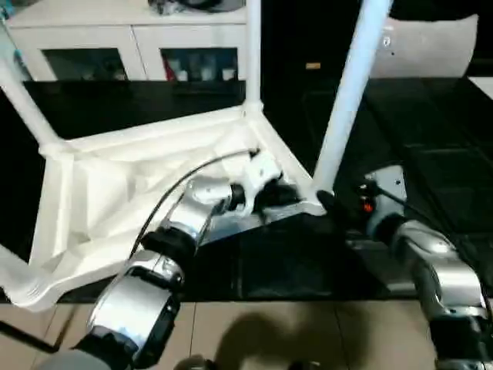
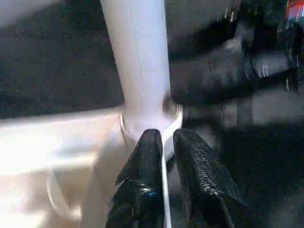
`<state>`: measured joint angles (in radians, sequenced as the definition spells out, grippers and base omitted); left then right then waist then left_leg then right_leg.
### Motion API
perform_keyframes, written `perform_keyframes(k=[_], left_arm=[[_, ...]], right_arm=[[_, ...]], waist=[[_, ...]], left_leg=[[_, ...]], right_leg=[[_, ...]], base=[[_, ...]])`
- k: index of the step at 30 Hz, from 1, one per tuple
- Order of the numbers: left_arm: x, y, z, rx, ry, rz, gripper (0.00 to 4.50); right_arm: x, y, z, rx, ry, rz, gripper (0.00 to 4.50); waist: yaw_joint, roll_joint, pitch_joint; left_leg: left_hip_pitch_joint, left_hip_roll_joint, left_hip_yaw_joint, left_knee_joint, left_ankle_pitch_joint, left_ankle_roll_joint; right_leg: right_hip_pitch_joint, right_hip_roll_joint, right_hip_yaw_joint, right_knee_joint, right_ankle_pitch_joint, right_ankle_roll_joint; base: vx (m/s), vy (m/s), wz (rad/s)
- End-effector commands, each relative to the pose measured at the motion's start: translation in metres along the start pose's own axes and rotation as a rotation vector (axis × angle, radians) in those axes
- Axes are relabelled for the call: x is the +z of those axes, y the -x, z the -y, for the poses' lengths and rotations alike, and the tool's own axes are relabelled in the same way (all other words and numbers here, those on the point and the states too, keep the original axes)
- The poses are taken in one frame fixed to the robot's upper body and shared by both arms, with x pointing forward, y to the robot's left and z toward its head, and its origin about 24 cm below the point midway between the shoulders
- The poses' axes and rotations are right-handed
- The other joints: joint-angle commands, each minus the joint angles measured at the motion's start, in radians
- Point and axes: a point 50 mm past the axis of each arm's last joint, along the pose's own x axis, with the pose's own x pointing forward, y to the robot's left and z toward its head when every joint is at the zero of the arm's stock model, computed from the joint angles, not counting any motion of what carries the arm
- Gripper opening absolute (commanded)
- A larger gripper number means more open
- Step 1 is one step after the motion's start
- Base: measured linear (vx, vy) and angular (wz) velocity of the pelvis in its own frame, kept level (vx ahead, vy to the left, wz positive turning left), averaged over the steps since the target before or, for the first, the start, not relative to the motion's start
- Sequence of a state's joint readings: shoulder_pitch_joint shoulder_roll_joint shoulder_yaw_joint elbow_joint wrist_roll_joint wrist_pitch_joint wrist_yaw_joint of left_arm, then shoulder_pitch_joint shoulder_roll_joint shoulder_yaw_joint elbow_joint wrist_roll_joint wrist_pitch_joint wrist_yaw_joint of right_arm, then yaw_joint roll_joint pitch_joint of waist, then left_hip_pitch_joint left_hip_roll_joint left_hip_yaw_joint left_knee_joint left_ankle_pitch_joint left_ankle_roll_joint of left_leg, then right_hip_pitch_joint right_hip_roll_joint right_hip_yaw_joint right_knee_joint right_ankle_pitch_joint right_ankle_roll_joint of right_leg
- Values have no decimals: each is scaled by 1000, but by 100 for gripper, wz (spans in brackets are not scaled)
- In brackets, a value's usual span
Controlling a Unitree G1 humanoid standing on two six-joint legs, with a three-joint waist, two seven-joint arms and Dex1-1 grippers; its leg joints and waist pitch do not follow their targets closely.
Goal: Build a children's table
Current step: Rotate table base
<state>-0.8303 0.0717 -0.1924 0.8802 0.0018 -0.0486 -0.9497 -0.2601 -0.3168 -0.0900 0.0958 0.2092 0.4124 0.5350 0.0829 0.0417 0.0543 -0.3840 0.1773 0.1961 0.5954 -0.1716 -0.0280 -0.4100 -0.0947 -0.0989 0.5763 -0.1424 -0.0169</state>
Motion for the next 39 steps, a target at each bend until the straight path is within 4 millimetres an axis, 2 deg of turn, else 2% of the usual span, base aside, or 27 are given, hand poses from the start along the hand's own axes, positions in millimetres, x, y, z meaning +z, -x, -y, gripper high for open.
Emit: perform_keyframes(k=[1,3,4,5,6,7,8,10,11,13,17,18,19,23,24,26,31,33,36,39], left_arm=[[-3,10,-1,7,-2,11,99],[-4,15,-1,7,-8,9,107],[-4,23,0,2,1,21,131],[-4,23,0,2,1,21,136],[-4,33,1,-1,5,27,136],[-4,37,2,-3,5,28,144],[-5,43,3,-10,5,24,157],[-4,63,9,-29,7,4,176],[-4,64,9,-32,9,1,178],[-4,76,14,-61,18,-27,189],[-6,100,30,-137,31,-117,220],[-6,103,32,-137,32,-129,224],[-6,106,33,-126,33,-142,233],[-9,114,36,-116,49,-213,264],[-14,117,37,-124,47,-262,270],[-21,121,41,-141,52,-341,279],[-23,121,45,-159,76,-381,316],[-26,121,46,-146,78,-403,336],[-32,121,45,-113,77,-438,358],[-38,120,35,-4,38,-470,382]], right_arm=[[4,9,-3,66,23,-9,449],[5,12,-6,101,33,-14,450],[9,16,-13,160,39,-5,450],[9,16,-13,160,39,-5,450],[13,18,-18,203,44,2,450],[15,18,-20,216,48,7,450],[17,17,-23,235,55,13,450],[24,11,-32,281,77,35,450],[25,10,-33,284,78,36,450],[28,4,-38,295,94,45,450],[33,-17,-49,269,147,67,450],[33,-22,-51,265,153,66,450],[33,-27,-53,261,145,56,450],[35,-47,-60,241,159,20,450],[35,-54,-61,226,167,15,450],[38,-66,-63,195,179,31,450],[40,-79,-63,91,148,61,450],[39,-82,-60,36,140,57,450],[37,-85,-54,-39,126,52,450],[34,-87,-34,-177,84,56,450]], waist=[[1,-19,-71],[1,-18,-70],[-2,-11,-71],[-1,-13,-70],[-3,-12,-70],[-1,-12,-71],[-6,-9,-68],[-12,-5,-66],[-14,-4,-69],[-24,-2,-64],[-36,6,-64],[-32,-16,-65],[-37,-7,-60],[-39,-5,-61],[-43,-4,-60],[-48,-3,-60],[-50,1,-66],[-49,1,-67],[-49,2,-65],[-50,4,-65]], left_leg=[[22,50,-26,-67,-255,72],[20,49,-27,-70,-263,70],[23,49,-28,-70,-271,63],[22,51,-29,-71,-275,61],[24,50,-28,-70,-280,57],[23,56,-32,-73,-280,53],[24,54,-30,-74,-294,50],[25,58,-34,-80,-320,28],[28,60,-35,-80,-324,19],[28,54,-32,-81,-343,13],[32,56,-37,-84,-375,-21],[28,55,-37,-84,-358,-16],[30,55,-34,-85,-358,-20],[34,51,-34,-84,-367,-30],[31,50,-36,-86,-373,-33],[32,49,-36,-85,-378,-39],[33,50,-33,-85,-344,-49],[31,48,-31,-84,-324,-47],[34,47,-30,-83,-340,-49],[37,44,-31,-81,-362,-56]], right_leg=[[57,-67,42,-83,-387,-156],[57,-65,44,-86,-409,-133],[55,-64,42,-88,-422,-127],[56,-66,43,-88,-424,-127],[53,-65,43,-88,-438,-126],[57,-69,44,-83,-430,-133],[48,-63,43,-89,-448,-126],[46,-64,45,-84,-447,-127],[46,-65,46,-80,-440,-132],[41,-59,46,-86,-453,-128],[35,-59,49,-76,-449,-134],[38,-63,50,-71,-458,-134],[33,-62,53,-75,-464,-137],[33,-59,54,-74,-463,-130],[34,-57,54,-72,-460,-131],[33,-59,56,-72,-457,-131],[35,-56,60,-61,-372,-156],[39,-54,60,-56,-332,-168],[38,-54,60,-60,-355,-165],[36,-54,59,-65,-388,-151]], base=[[0,0,0],[0,0,0],[0,0,0],[0,0,0],[0,0,0],[0,0,0],[0,0,0],[0,0,0],[0,0,0],[0,0,0],[0,0,0],[0,0,0],[0,0,0],[0,0,0],[0,0,0],[0,0,0],[0,0,0],[0,0,0],[0,0,0],[0,0,0]])
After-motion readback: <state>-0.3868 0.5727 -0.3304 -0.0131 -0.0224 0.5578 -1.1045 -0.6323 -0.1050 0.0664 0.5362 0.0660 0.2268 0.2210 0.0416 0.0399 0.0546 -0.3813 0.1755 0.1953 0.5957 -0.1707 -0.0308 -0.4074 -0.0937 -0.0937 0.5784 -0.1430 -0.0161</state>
